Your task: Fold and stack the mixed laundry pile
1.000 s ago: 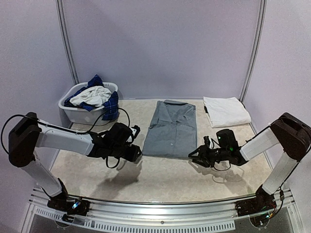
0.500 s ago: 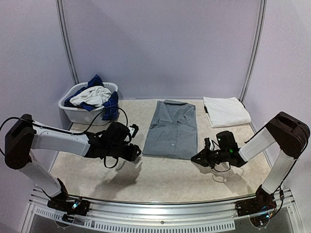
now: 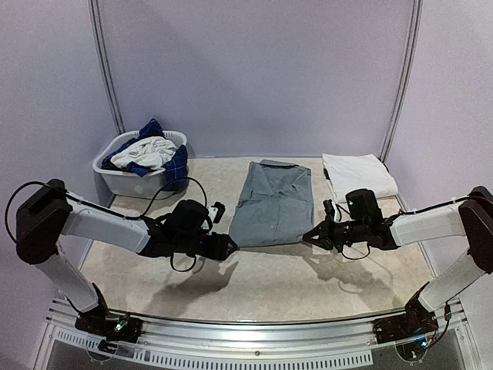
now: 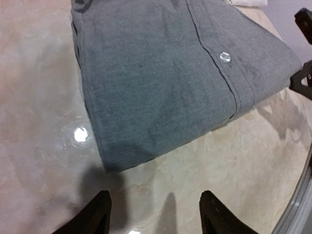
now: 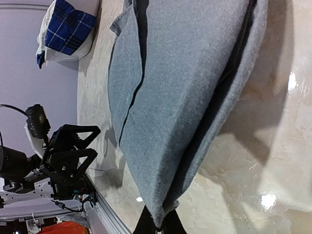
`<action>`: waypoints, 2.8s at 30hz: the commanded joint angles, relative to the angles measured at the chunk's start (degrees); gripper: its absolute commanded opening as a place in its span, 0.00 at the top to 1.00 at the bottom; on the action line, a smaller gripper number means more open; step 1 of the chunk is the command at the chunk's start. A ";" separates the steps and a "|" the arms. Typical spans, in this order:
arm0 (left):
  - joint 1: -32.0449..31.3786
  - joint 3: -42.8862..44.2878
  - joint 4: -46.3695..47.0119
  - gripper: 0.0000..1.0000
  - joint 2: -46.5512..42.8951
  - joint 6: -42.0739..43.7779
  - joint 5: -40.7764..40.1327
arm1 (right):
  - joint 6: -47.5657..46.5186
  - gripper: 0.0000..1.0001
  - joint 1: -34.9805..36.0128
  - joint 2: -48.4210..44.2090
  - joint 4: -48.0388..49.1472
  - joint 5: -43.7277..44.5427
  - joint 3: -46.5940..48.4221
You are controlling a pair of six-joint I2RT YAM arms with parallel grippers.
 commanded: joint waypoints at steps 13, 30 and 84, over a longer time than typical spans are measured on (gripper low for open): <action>0.29 0.30 1.40 0.40 4.22 -10.69 -2.31 | -2.46 0.98 0.26 8.62 3.61 1.79 -7.50; -0.77 2.73 0.32 0.53 9.07 -13.47 -6.88 | -4.41 0.98 -0.30 13.53 6.24 -0.50 -7.83; -15.06 30.07 -32.38 1.00 -4.79 -2.02 -25.51 | -15.10 0.99 5.13 -29.06 -46.58 22.28 18.55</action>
